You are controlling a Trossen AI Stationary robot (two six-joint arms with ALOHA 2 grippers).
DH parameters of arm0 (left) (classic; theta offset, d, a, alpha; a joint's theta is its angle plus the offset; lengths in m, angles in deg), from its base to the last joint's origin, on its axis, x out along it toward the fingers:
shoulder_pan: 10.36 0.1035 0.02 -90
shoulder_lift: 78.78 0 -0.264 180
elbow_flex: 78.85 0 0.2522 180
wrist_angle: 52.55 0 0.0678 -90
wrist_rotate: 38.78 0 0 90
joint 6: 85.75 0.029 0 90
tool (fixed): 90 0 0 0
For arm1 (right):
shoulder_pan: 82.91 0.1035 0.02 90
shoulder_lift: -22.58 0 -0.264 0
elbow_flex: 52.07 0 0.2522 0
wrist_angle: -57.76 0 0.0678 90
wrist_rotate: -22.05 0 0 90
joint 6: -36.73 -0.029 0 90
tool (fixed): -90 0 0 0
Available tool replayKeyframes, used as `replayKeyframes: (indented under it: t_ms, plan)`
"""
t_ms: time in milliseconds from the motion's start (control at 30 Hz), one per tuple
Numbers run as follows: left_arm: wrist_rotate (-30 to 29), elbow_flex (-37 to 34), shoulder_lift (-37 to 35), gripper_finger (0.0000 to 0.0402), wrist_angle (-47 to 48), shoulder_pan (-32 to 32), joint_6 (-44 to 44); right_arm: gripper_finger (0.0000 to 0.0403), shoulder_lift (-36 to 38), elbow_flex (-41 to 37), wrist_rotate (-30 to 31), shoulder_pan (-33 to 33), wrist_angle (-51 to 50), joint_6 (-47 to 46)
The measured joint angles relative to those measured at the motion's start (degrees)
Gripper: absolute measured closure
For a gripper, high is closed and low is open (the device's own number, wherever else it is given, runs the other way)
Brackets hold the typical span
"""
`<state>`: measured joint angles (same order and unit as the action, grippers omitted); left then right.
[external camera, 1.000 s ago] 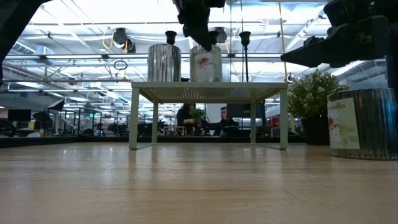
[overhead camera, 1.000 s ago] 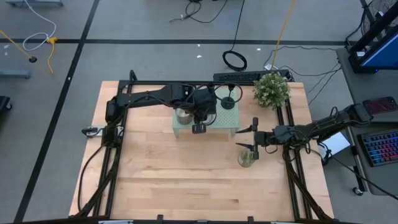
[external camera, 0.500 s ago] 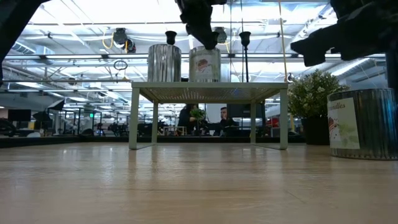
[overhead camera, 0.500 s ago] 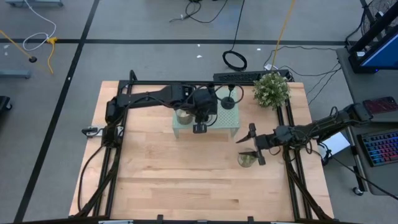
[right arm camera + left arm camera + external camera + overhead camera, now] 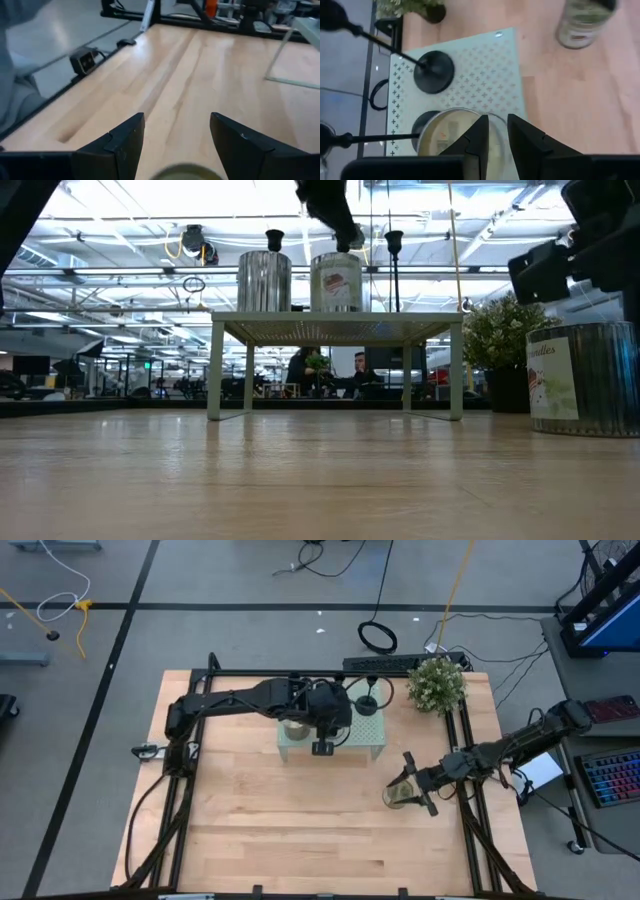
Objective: Stock candles and holders on shelf
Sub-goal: Align the scented candle on the shelf with the other scented candles
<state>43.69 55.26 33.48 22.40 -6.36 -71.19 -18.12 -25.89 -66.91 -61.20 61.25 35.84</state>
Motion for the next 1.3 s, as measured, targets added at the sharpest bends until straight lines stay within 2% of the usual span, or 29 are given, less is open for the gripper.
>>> replayKeyframes:
  t_ms: [267,533,733,900,1067,1300]
  plan:
    - [-1.1,0.1,-5.9,0.0325,-1.4,-5.4,0.1,0.0181,4.0,0.9,0.0,3.0,-12.3,-4.7]
    - [-8.6,0.1,-9.4,0.0325,-0.7,-9.9,-3.2,0.0182,0.7,18.0,3.1,6.2,-40.7,-11.1]
    - [-9.6,0.1,-9.6,0.0325,6.5,-11.3,-4.4,0.02,-8.2,18.1,1.7,9.6,-42.8,-20.3]
    - [-10.7,0.1,-9.6,0.0325,10.5,-11.0,-8.2,0.0222,-12.9,18.1,3.7,10.8,-41.7,-18.1]
    - [-11.0,0.1,-9.6,0.0325,11.5,-11.0,-9.2,0.0267,-13.7,18.1,3.7,10.5,-41.5,-13.2]
    - [-11.0,0.1,-9.6,0.0325,12.9,-11.2,-13.3,0.0389,-13.7,18.1,3.9,10.5,-41.4,-10.2]
